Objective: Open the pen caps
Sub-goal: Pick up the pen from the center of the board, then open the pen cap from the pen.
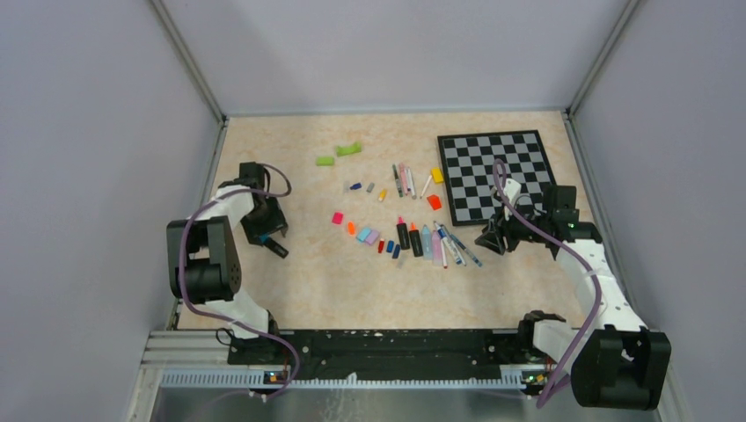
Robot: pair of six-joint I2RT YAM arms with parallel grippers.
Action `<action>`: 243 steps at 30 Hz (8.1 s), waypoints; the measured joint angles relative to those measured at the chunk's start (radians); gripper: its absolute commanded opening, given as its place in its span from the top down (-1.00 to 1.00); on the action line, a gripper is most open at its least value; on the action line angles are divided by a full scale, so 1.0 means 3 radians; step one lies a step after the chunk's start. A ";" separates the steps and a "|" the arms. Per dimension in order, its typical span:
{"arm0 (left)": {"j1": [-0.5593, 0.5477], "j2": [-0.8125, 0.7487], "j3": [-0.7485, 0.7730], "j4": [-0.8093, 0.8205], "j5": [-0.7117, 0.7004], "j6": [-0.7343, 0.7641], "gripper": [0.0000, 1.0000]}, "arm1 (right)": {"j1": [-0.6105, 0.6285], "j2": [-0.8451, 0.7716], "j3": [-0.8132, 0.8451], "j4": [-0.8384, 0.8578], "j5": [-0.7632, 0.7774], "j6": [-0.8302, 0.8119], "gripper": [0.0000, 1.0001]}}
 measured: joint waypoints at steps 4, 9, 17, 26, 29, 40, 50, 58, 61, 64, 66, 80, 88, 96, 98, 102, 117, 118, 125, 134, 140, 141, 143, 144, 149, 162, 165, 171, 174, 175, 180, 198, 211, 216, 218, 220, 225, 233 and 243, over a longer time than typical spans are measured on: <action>0.0000 0.0000 -0.0061 0.0028 0.0289 -0.0047 -0.11 | 0.0000 0.0000 0.0000 0.0000 0.0000 -0.0003 0.18; -0.0053 -0.0100 -0.0242 0.0112 0.0528 -0.0198 0.02 | 0.0000 0.0000 0.0000 0.0000 -0.0001 -0.0018 0.18; -0.0449 -0.0324 -0.0413 0.0086 0.0317 -0.0664 -0.04 | 0.0000 0.0003 0.0000 0.0000 -0.0003 -0.0027 0.18; -0.0619 -0.0366 -0.0544 0.0022 0.0013 -0.0857 0.04 | 0.0000 0.0022 0.0000 0.0000 -0.0003 -0.0028 0.18; -0.0655 -0.0365 -0.0543 0.0027 -0.0024 -0.0882 0.16 | 0.0000 0.0025 0.0000 0.0000 -0.0003 -0.0028 0.18; -0.0687 -0.0322 -0.0501 0.0090 -0.0057 -0.0782 0.72 | 0.0000 0.0031 0.0000 -0.0008 -0.0014 -0.0060 0.18; -0.0683 -0.1162 -0.0885 0.0448 0.0324 -0.0445 0.77 | 0.0000 0.0041 0.0000 -0.0197 -0.0338 -0.0292 0.18; -0.0765 -0.2448 -0.1647 0.1456 0.1662 -0.0651 0.74 | 0.0015 0.0048 0.0149 -0.0675 -0.0787 -0.0599 0.11; -0.0903 -0.2719 -0.1966 0.1982 0.2056 -0.0882 0.75 | 0.0095 0.0079 0.0397 -0.0813 -0.0935 -0.0589 0.08; -0.1172 -0.2833 -0.2162 0.2501 0.2302 -0.1111 0.75 | 0.0322 0.0107 0.0635 -0.0745 -0.1053 -0.0347 0.07; -0.1410 -0.2834 -0.2191 0.2817 0.2336 -0.1218 0.75 | 0.0511 0.0107 0.0720 -0.0543 -0.1108 -0.0019 0.06; -0.3161 -0.1781 -0.1369 0.3593 0.1153 -0.1086 0.78 | 0.0879 0.0275 0.0696 0.1254 -0.0842 0.2619 -0.10; -0.3726 -0.1049 -0.0793 0.3641 0.0399 -0.0998 0.81 | 0.0959 0.0158 0.0332 0.1667 -0.0596 0.3094 -0.10; -0.3944 -0.0778 -0.0584 0.3596 -0.0067 -0.1025 0.82 | 0.1039 0.0089 0.0257 0.1631 -0.0195 0.3053 0.28; -0.3964 -0.0777 -0.0558 0.3566 -0.0142 -0.1041 0.80 | 0.1063 0.0080 0.0235 0.1625 -0.0118 0.3031 0.39; -0.3985 -0.0777 -0.0515 0.3529 -0.0245 -0.1066 0.74 | 0.1120 0.0080 0.0192 0.1630 -0.0042 0.3014 0.78; -0.4004 -0.1536 -0.1030 0.3721 0.0070 -0.0443 -0.98 | 0.0923 0.0076 0.0170 0.1678 -0.0650 0.2632 1.00; -0.3993 -0.1686 -0.1138 0.3766 0.0139 -0.0404 -0.97 | 0.0896 0.0067 0.0150 0.1687 -0.0721 0.2590 1.00; -0.3875 -0.2364 -0.1624 0.4025 0.0495 -0.0327 -0.98 | 0.0833 0.0020 -0.0109 0.1892 -0.1334 0.2478 1.00; -0.3760 -0.1827 -0.1610 0.4738 0.0933 -0.0434 -0.97 | 0.0838 0.0001 -0.0345 0.2138 -0.1915 0.2476 1.00; -0.3754 -0.1277 -0.1422 0.5067 0.1142 -0.0483 -0.79 | 0.0863 -0.0032 -0.0348 0.2136 -0.2099 0.2421 1.00; -0.3751 -0.1222 -0.1408 0.5141 0.1174 -0.0493 -0.71 | 0.0866 -0.0032 -0.0348 0.2132 -0.2115 0.2407 1.00; -0.3738 -0.1138 -0.1383 0.5273 0.1239 -0.0534 -0.60 | 0.0875 -0.0033 -0.0348 0.2122 -0.2141 0.2383 1.00; -0.3728 -0.1100 -0.1372 0.5346 0.1273 -0.0558 -0.54 | 0.0880 -0.0033 -0.0348 0.2117 -0.2153 0.2370 1.00; -0.3688 -0.0926 -0.1333 0.5642 0.1476 -0.0724 -0.27 | 0.0886 -0.0033 -0.0348 0.2111 -0.2169 0.2338 1.00; -0.3647 -0.0777 -0.1317 0.5999 0.1806 -0.0996 -0.30 | 0.0886 -0.0039 -0.0348 0.2131 -0.2210 0.2366 1.00; -0.3633 -0.0777 -0.1319 0.6064 0.1846 -0.1055 -0.30 | 0.0888 -0.0046 -0.0348 0.2140 -0.2227 0.2389 1.00; -0.3593 -0.0692 -0.1319 0.6301 0.1919 -0.1183 -0.25 | 0.0888 -0.0046 -0.0348 0.2183 -0.2260 0.2424 1.00; -0.3582 -0.0575 -0.1317 0.6481 0.1961 -0.1259 -0.13 | 0.0888 -0.0046 -0.0348 0.2185 -0.2266 0.2440 1.00; -0.3580 -0.0532 -0.1317 0.6541 0.1972 -0.1284 -0.07 | 0.0888 -0.0046 -0.0348 0.2185 -0.2267 0.2454 1.00; -0.3569 -0.0345 -0.1274 0.6710 0.2029 -0.1383 0.35 | 0.0903 -0.0046 -0.0348 0.2188 -0.2299 0.2514 1.00; -0.3582 -0.0551 -0.1300 0.6383 0.1649 -0.1249 1.00 | 0.0899 -0.0086 -0.0348 0.2267 -0.2031 0.2766 0.34; -0.3634 -0.0618 -0.1300 0.6293 0.1213 -0.1174 1.00 | 0.0899 -0.0095 -0.0388 0.2609 -0.1987 0.2987 1.00; -0.3601 -0.0755 -0.1298 0.6123 0.1105 -0.1005 1.00 | 0.0900 -0.0095 -0.0421 0.2865 -0.1910 0.3066 1.00; -0.3541 -0.0781 -0.1280 0.6031 0.1136 -0.0980 1.00 | 0.0908 -0.0095 -0.0467 0.2982 -0.1801 0.3105 1.00; -0.3442 -0.0786 -0.1223 0.5901 0.1221 -0.0988 1.00 | 0.0923 -0.0092 -0.0498 0.3091 -0.1656 0.3138 1.00; -0.3259 -0.0841 -0.1081 0.5625 0.1410 -0.0997 1.00 | 0.0956 -0.0066 -0.0501 0.3323 -0.1397 0.3190 1.00; -0.3138 -0.0895 -0.1030 0.5474 0.1551 -0.1001 1.00 | 0.1016 0.0014 -0.0502 0.3513 -0.1274 0.3274 1.00; -0.3034 -0.0922 -0.1012 0.5451 0.1780 -0.1029 1.00 | 0.1053 0.0018 -0.0516 0.3611 -0.1233 0.3273 1.00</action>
